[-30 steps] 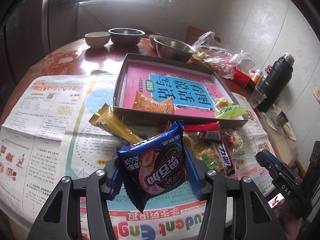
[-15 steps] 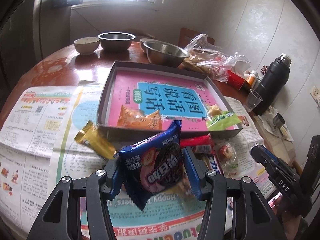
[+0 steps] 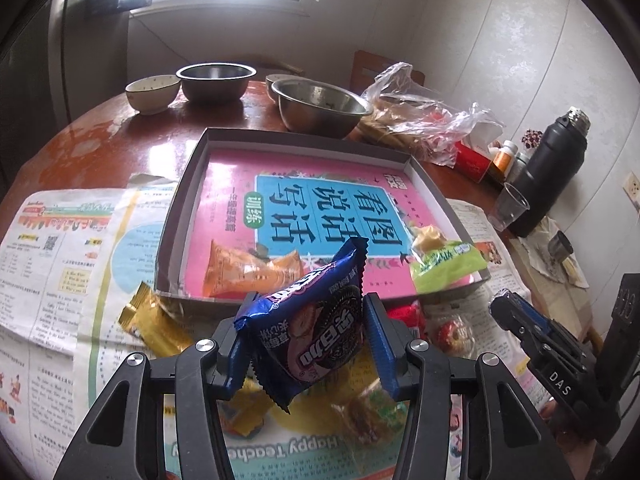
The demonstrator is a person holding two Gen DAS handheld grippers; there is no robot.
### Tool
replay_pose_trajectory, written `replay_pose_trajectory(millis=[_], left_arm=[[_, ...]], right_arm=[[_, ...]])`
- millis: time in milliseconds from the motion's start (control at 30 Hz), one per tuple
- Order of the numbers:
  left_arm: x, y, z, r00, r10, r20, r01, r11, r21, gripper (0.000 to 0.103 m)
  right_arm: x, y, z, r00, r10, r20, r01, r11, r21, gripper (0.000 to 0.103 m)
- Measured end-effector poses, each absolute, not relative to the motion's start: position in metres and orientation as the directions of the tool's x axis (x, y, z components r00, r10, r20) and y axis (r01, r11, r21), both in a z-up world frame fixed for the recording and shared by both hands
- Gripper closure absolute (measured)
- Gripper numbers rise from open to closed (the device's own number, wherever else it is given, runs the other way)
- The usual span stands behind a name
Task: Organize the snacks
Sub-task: 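Lift the blue packet with the left tool while the right tool carries the candy over the tray, then open the left tool to drop the blue packet into the tray while the right tool releases the candy there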
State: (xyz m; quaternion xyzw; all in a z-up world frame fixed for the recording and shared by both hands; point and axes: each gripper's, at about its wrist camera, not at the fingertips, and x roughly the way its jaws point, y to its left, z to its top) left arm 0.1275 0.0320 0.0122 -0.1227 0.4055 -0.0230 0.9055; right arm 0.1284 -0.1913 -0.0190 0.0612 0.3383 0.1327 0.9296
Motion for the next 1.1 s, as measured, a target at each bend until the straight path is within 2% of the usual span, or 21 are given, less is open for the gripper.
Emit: replay_pose_trajectory(millis=[633, 833, 967, 1100], left_arm=[[0.195, 0.023, 0.000, 0.636, -0.147, -0.757, -0.045, 0.973, -0.227, 0.051], [0.202, 0.022, -0.008, 0.623, -0.159, -0.766, -0.039, 0.972, -0.233, 0.054], [0.203, 0.022, -0.010, 0.619, -0.165, -0.768, -0.031, 0.972, -0.234, 0.054], [0.203, 0.022, -0.011, 0.617, -0.165, -0.769, -0.029, 0.972, -0.232, 0.054]], right_arm=[[0.166, -0.188, -0.017, 0.737, 0.277, -0.617, -0.196, 0.961, 0.196, 0.068], [0.177, -0.182, -0.020, 0.732, 0.270, -0.625, -0.199, 0.963, 0.182, 0.068], [0.184, -0.176, -0.022, 0.725, 0.274, -0.632, -0.212, 0.962, 0.174, 0.073], [0.190, -0.167, -0.026, 0.711, 0.283, -0.644, -0.230, 0.959, 0.168, 0.073]])
